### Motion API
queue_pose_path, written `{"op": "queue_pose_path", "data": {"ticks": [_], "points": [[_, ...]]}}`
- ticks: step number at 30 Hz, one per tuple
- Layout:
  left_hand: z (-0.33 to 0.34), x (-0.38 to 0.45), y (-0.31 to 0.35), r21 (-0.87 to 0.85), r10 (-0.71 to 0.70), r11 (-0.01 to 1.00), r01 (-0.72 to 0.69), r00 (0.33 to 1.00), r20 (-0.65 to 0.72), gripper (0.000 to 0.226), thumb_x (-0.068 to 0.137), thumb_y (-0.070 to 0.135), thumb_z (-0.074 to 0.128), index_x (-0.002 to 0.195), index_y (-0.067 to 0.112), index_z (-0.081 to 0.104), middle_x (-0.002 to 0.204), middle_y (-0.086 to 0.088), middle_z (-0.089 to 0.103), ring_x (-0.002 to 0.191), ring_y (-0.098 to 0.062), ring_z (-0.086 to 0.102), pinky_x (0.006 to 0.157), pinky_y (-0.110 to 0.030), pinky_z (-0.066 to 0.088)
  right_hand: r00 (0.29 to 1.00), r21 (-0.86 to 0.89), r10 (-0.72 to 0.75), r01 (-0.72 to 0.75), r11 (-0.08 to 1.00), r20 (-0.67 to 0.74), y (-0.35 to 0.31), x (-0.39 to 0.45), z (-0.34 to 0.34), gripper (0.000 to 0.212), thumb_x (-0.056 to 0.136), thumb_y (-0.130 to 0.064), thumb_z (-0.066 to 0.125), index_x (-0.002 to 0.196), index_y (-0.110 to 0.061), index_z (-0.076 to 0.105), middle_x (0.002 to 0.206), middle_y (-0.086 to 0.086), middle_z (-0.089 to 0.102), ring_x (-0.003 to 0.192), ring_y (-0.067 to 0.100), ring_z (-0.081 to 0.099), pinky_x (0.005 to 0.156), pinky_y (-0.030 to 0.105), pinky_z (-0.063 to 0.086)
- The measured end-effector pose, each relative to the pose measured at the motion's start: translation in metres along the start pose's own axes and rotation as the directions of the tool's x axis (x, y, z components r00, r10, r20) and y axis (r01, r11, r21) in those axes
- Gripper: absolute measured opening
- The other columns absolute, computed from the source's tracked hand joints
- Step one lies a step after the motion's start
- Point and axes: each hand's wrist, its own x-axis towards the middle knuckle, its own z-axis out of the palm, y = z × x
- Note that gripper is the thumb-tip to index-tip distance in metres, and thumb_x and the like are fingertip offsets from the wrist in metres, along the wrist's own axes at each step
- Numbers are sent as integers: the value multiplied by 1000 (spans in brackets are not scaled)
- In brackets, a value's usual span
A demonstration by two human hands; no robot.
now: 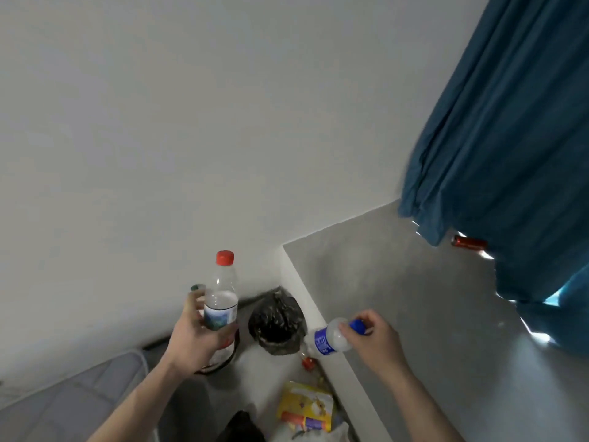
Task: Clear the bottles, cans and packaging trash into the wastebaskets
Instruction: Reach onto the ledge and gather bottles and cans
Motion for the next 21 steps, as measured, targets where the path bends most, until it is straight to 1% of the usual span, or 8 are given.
{"op": "queue_pose_path", "data": {"ticks": [2,4,7,9,12,15,18,21], "points": [[-27,0,-10,-56,-1,998,-1,1000,-26,67,68,13,88,114,43,51,103,-5,71,89,-24,73,77,-48,61,999,-18,-26,27,999,44,-14,3,19,27,75,-39,84,79,-23,63,74,-4,67,68,17,63,55,20,46],[-52,1,-23,-64,-11,998,5,996,-91,60,71,7,87,112,38,55,103,0,73,89,-18,72,78,-42,59,998,-35,-46,47,998,51,-28,6,40,26,73,-39,85,77,-24,64,72,-6,67,68,16,63,59,24,48],[-84,9,-41,-80,-70,995,58,985,-159,48,74,19,90,108,31,59,98,6,75,87,-11,73,79,-38,58,995,-38,-71,73,997,70,-49,10,77,24,72,-36,86,75,-28,64,74,-10,68,66,10,62,59,22,48],[-105,22,-55,-78,-105,993,93,979,-173,46,73,28,91,107,29,60,94,7,76,85,-10,73,79,-38,59,993,-42,-65,69,997,94,-62,12,103,23,72,-34,86,77,-30,64,77,-10,68,68,10,63,60,21,48],[-134,46,-79,-86,-178,982,166,973,-148,49,71,32,92,108,30,60,94,7,77,86,-11,74,82,-41,60,989,-57,-33,42,997,144,-81,12,143,22,74,-33,85,83,-32,65,88,-11,69,76,10,66,63,23,49],[-157,71,-104,-32,-213,977,210,969,-127,53,71,32,92,106,35,52,92,6,75,81,-8,73,76,-35,59,985,-82,-4,18,996,170,-97,15,179,24,73,-28,85,87,-34,66,95,-12,68,82,8,67,69,25,52],[-172,96,-124,52,-246,967,248,968,-50,54,72,29,90,107,33,48,98,5,69,87,-13,69,70,-30,52,987,-93,19,-5,996,159,-107,16,206,26,72,-24,84,87,-35,66,95,-11,67,82,9,67,74,32,57],[-177,113,-138,121,-300,947,297,954,5,52,70,30,88,103,32,48,97,4,66,86,-17,66,65,-29,49,988,-89,45,-32,996,149,-109,13,224,27,73,-22,84,88,-36,67,98,-11,65,86,9,66,75,31,56]]}}
